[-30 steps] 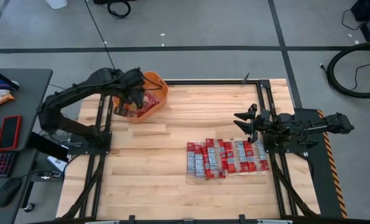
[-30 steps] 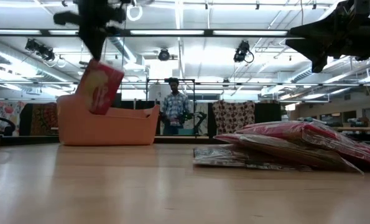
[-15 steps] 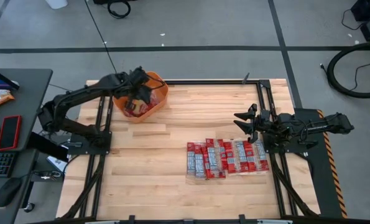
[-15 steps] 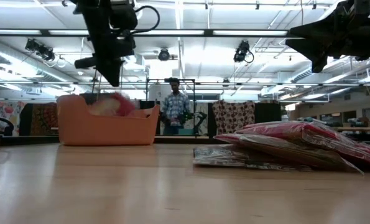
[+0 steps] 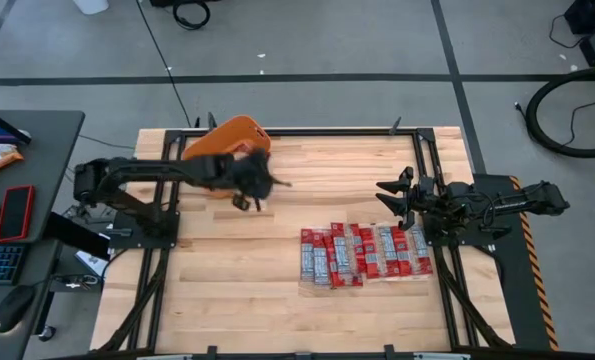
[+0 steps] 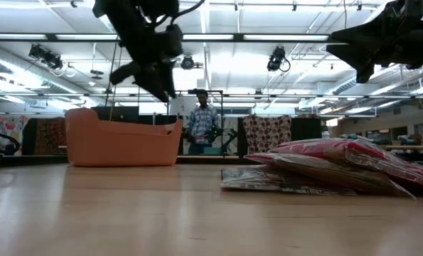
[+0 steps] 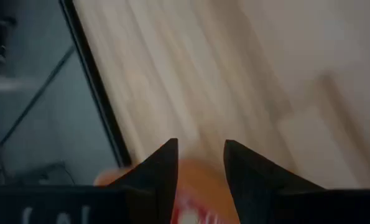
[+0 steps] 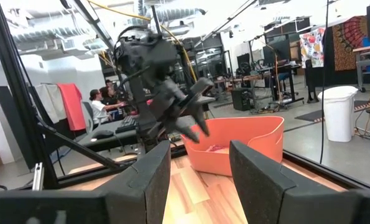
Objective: Sort popcorn bags into baskets
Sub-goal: Put the red popcorn bag into the orange container
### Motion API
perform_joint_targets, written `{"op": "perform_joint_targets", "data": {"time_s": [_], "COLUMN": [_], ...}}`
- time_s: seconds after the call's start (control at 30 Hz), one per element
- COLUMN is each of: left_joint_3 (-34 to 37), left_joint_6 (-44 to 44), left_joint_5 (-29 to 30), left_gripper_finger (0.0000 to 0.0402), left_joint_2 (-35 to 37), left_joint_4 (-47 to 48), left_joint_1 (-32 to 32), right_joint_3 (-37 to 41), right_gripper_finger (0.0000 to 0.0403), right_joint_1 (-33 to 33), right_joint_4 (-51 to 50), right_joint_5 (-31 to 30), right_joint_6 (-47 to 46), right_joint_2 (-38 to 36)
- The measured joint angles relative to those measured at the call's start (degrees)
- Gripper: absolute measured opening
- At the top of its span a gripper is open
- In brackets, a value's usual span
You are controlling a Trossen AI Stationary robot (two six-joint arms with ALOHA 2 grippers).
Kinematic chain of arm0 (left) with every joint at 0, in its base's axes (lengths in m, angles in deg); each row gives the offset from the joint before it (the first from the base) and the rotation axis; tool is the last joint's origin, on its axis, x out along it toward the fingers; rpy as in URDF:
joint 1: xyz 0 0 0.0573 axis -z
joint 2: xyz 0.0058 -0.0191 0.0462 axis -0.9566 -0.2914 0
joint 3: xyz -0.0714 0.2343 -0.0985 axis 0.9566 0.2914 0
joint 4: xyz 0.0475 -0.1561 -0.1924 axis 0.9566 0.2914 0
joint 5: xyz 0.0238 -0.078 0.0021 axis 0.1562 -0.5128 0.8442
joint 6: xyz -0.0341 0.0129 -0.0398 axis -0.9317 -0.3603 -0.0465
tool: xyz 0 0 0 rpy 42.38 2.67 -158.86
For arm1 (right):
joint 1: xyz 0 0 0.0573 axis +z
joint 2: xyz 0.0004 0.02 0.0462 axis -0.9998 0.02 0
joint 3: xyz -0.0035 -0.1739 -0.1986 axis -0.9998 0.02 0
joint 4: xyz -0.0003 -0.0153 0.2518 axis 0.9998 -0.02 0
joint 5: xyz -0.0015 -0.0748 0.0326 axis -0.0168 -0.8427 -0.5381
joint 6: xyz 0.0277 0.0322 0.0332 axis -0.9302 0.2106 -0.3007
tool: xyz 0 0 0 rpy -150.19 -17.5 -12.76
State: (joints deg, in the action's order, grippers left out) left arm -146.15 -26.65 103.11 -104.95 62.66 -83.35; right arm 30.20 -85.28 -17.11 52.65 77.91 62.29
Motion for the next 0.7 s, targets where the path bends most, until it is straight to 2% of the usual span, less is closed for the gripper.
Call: {"op": "perform_joint_targets", "data": {"time_s": [0.13,0.27,0.37,0.7], "left_joint_3": [0.3,-1.13,-3.13,-5.1], "left_joint_6": [-2.48,-5.18,-6.57,-5.97], "left_joint_5": [1.72,-0.35,-2.98,-2.49], "left_gripper_finger": [0.0126,0.012,0.0119,0.0118], "left_joint_2": [-6.29,-11.54,-15.29,-22.79], "left_joint_4": [-5.24,-12.14,-15.6,-25.12], "left_joint_1": [6.8,11.19,13.01,17.89], "right_joint_3": [0.0,0.0,0.0,0.0], "right_gripper_finger": [0.017,0.017,0.017,0.017], "right_joint_1": [0.0,0.0,0.0,0.0], "right_joint_4": [0.04,0.08,0.07,0.37], "right_joint_5": [-0.02,-0.02,-0.02,0.0], "right_joint_6": [0.0,0.0,0.0,0.0], "right_joint_2": [0.0,0.0,0.0,0.0]}}
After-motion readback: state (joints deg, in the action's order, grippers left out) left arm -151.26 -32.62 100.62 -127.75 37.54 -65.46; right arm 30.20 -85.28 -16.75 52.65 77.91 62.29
